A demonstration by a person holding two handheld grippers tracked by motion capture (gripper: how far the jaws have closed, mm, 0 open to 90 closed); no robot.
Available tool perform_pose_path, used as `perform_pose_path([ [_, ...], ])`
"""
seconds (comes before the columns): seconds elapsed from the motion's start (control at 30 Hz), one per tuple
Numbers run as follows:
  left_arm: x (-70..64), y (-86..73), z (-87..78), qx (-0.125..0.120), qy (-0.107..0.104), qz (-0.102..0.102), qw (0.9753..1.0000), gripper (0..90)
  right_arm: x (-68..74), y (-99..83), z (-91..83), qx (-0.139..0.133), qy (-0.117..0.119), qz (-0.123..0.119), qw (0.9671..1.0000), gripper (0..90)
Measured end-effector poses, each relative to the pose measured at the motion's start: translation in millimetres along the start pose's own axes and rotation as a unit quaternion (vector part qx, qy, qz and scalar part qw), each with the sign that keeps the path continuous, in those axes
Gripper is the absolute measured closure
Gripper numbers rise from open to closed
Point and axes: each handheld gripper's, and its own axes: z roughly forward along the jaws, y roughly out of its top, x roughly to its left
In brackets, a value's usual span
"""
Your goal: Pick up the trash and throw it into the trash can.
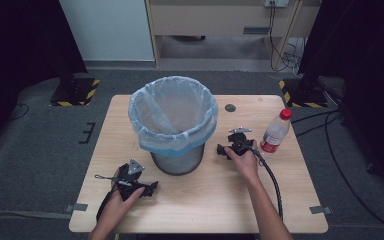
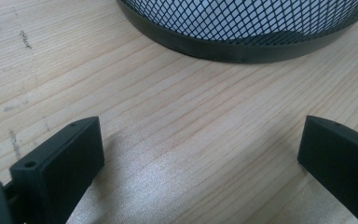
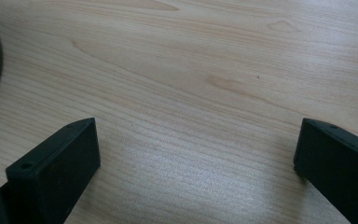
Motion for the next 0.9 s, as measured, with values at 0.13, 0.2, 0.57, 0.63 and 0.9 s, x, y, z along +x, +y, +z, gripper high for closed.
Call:
perform_pose_path([
  [0.13, 0.0, 0.0, 0.0, 0.000, 0.000, 0.000, 1.0000, 0.0, -1.1, -0.7, -1.0, 0.000, 0.007, -0.006, 1.0000, 1.0],
  [0.2, 0.1, 0.1, 0.0, 0.000, 0.000, 0.000, 1.0000, 0.0, -1.9, -0.5, -3.1, 0.002, 0.013, -0.009, 0.9999, 5.0],
  [0.57, 0.5, 1.0, 1.0, 0.000, 0.000, 0.000, 1.0000, 0.0, 3.9, -13.2, -45.4, -0.014, 0.038, -0.040, 0.9983, 5.3],
  [0.63, 0.5, 1.1, 1.0, 0.000, 0.000, 0.000, 1.0000, 0.0, 0.0, -16.2, -57.5, -0.024, 0.041, -0.038, 0.9981, 5.4],
  [0.9, 0.4, 1.0, 1.0, 0.000, 0.000, 0.000, 1.0000, 0.0, -9.3, -26.1, -88.4, -0.036, 0.041, -0.045, 0.9975, 5.3],
])
